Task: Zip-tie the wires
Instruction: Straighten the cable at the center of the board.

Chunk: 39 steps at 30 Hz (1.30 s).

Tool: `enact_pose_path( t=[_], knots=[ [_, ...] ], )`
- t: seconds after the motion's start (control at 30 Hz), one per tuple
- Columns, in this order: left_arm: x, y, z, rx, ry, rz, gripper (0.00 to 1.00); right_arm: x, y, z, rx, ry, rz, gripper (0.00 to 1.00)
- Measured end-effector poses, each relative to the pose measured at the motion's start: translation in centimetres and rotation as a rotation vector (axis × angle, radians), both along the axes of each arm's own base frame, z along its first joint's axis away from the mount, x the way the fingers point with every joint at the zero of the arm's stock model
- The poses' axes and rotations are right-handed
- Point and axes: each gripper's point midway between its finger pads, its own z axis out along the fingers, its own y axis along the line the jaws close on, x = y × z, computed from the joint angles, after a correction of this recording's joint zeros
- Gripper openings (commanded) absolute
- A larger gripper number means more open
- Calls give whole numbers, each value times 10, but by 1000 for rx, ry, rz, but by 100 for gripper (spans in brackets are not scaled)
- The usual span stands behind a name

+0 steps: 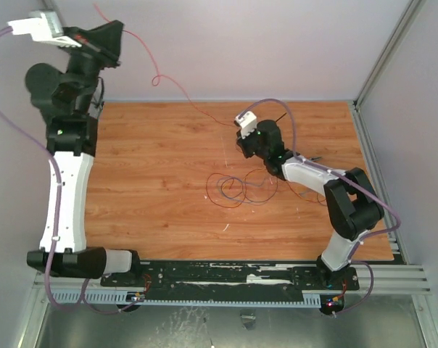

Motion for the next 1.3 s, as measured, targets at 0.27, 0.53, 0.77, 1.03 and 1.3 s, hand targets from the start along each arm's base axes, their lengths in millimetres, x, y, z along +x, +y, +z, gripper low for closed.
enact_pose_path(
  t=[0.27, 0.53, 0.77, 1.03, 1.3],
  knots=[
    [-45, 54, 38, -37, -101, 168, 0, 36, -48, 59, 45, -66, -121, 0],
    [-45, 70, 17, -40, -50, 252, 0, 68, -96, 167, 71, -234, -293, 0],
    [-27, 20, -45, -20, 65, 36, 0, 45, -161, 229, 37, -315, -498, 0],
    [-38, -88, -104, -4, 151, -261, 0, -16, -259, 225, -88, -263, -820, 0],
    [-73, -223, -173, 47, 262, -524, 0, -92, -351, 189, -252, -136, -1141, 0]
  ],
)
